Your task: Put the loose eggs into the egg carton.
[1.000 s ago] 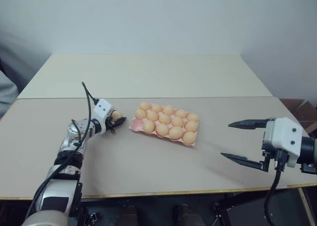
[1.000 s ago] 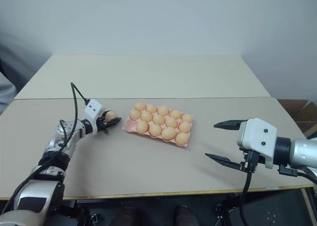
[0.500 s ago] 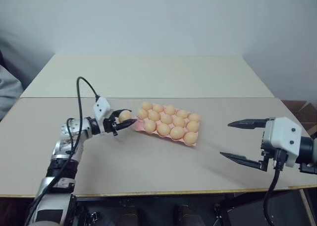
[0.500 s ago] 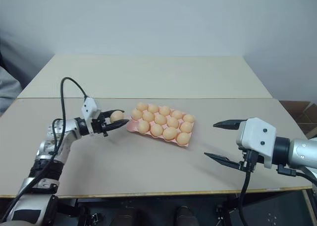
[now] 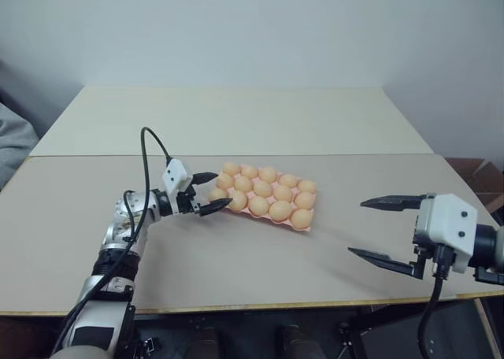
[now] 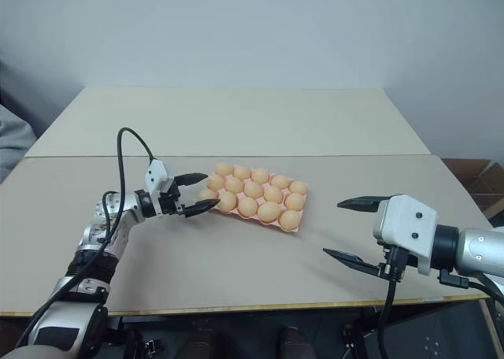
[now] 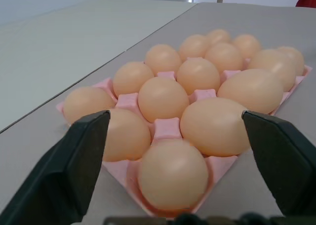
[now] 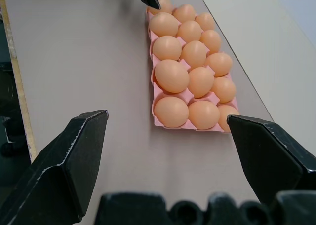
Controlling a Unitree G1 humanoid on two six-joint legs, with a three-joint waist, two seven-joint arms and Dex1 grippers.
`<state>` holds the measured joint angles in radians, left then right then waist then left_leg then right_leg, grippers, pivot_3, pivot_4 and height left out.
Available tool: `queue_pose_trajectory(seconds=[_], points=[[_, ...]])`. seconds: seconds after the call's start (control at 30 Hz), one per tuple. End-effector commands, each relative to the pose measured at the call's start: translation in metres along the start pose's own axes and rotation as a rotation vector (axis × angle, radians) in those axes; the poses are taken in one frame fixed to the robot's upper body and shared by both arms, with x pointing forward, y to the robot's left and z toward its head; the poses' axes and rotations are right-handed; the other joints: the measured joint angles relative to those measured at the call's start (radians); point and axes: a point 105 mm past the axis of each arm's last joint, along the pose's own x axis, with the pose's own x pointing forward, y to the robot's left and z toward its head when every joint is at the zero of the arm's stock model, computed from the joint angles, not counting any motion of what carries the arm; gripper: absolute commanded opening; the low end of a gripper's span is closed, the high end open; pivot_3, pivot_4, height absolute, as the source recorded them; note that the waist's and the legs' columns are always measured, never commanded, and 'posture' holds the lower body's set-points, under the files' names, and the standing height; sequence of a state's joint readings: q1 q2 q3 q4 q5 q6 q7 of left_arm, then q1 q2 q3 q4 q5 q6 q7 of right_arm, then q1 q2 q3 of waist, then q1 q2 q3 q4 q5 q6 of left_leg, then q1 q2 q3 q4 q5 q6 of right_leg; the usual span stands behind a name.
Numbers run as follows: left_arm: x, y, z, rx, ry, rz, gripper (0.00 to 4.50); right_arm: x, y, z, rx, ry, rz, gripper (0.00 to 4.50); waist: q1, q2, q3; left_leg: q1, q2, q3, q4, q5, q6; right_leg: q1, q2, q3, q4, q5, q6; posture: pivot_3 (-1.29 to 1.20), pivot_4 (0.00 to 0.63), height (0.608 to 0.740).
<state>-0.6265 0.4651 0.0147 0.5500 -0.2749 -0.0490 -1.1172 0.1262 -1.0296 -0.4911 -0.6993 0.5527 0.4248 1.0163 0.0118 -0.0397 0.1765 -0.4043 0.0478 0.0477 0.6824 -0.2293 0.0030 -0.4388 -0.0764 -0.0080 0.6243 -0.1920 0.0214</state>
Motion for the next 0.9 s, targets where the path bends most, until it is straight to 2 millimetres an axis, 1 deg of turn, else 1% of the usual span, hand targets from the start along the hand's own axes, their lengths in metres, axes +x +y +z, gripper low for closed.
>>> queue_pose_trajectory(seconds=[0.03,0.13,0.3,0.37,0.47,0.5,0.53,0.63,0.73,0.8,0.9], points=[[-0.005,0.008,0.017,0.076,-0.045,0.021,4.49,-0.005,-0.005,0.006,-0.035,-0.002,-0.041,4.5,0.0,0.0,0.0,0.0,0.0,0.0,0.0,0.0,0.0,0.0,0.0,0.0,0.0,0.0,0.0,0.0,0.15,0.74],[-0.017,0.011,0.02,0.096,-0.047,0.032,4.49,-0.004,-0.005,0.006,-0.035,0.0,-0.041,4.5,-0.001,0.0,0.0,0.0,0.0,0.0,0.0,0.0,0.0,0.0,0.0,0.0,0.0,0.0,0.0,0.0,0.15,0.74],[-0.044,0.015,0.024,0.094,-0.029,0.049,4.49,-0.005,-0.006,0.005,-0.039,0.001,-0.039,4.5,-0.003,0.0,0.0,0.0,0.0,0.0,0.0,0.0,0.0,0.0,0.0,0.0,0.0,0.0,0.0,0.0,0.15,0.74],[-0.062,0.012,0.029,0.101,-0.022,0.045,4.49,-0.005,-0.007,0.006,-0.041,0.0,-0.036,4.5,-0.004,0.0,0.0,0.0,0.001,0.0,0.0,0.0,0.0,0.0,0.0,0.0,0.0,0.0,0.0,0.0,0.15,0.74],[-0.093,0.007,0.04,0.135,0.038,0.039,4.49,-0.006,-0.009,0.004,-0.039,0.005,-0.027,4.5,-0.006,0.0,0.0,0.0,0.001,0.0,0.0,0.0,0.0,-0.001,0.0,0.0,0.0,0.0,0.0,0.0,0.15,0.74],[-0.1,0.006,0.044,0.14,0.054,0.039,4.49,-0.006,-0.009,0.003,-0.038,0.006,-0.025,4.5,-0.005,0.0,0.0,0.0,0.001,0.0,0.0,0.0,0.0,-0.001,0.0,0.0,0.0,-0.001,-0.001,0.0,0.15,0.74],[-0.113,0.007,0.049,0.154,0.077,0.057,4.49,-0.005,-0.01,0.003,-0.038,0.004,-0.023,4.5,-0.004,0.0,0.0,0.0,0.002,0.0,0.0,0.0,0.0,-0.001,0.0,0.0,0.0,-0.002,-0.003,0.0,0.15,0.74],[-0.139,0.005,0.062,0.164,0.11,0.1,4.49,-0.001,-0.012,0.001,-0.037,-0.007,-0.013,4.5,-0.003,0.0,0.0,0.001,0.002,0.0,0.0,0.0,0.0,-0.001,0.0,0.0,0.0,-0.004,-0.006,0.0,0.15,0.74],[-0.155,0.002,0.061,0.145,0.135,0.125,4.49,0.003,-0.013,0.0,-0.036,-0.021,-0.004,4.5,0.0,0.0,0.0,0.002,0.002,0.001,0.0,0.0,0.0,-0.001,-0.001,0.0,0.0,-0.004,-0.006,0.0,0.15,0.74],[-0.16,0.002,0.057,0.143,0.162,0.151,4.49,0.004,-0.013,-0.001,-0.035,-0.024,0.002,4.5,0.003,0.001,0.0,0.002,0.002,0.001,-0.001,0.0,0.0,-0.001,-0.001,0.0,0.0,-0.004,-0.007,0.0,0.15,0.74],[-0.162,0.002,0.054,0.115,0.161,0.177,4.49,0.006,-0.014,-0.004,-0.033,-0.024,0.007,4.5,0.004,0.0,0.0,0.001,0.002,0.001,-0.001,0.0,0.0,-0.002,-0.001,-0.001,0.0,-0.004,-0.007,0.0,0.15,0.74]])
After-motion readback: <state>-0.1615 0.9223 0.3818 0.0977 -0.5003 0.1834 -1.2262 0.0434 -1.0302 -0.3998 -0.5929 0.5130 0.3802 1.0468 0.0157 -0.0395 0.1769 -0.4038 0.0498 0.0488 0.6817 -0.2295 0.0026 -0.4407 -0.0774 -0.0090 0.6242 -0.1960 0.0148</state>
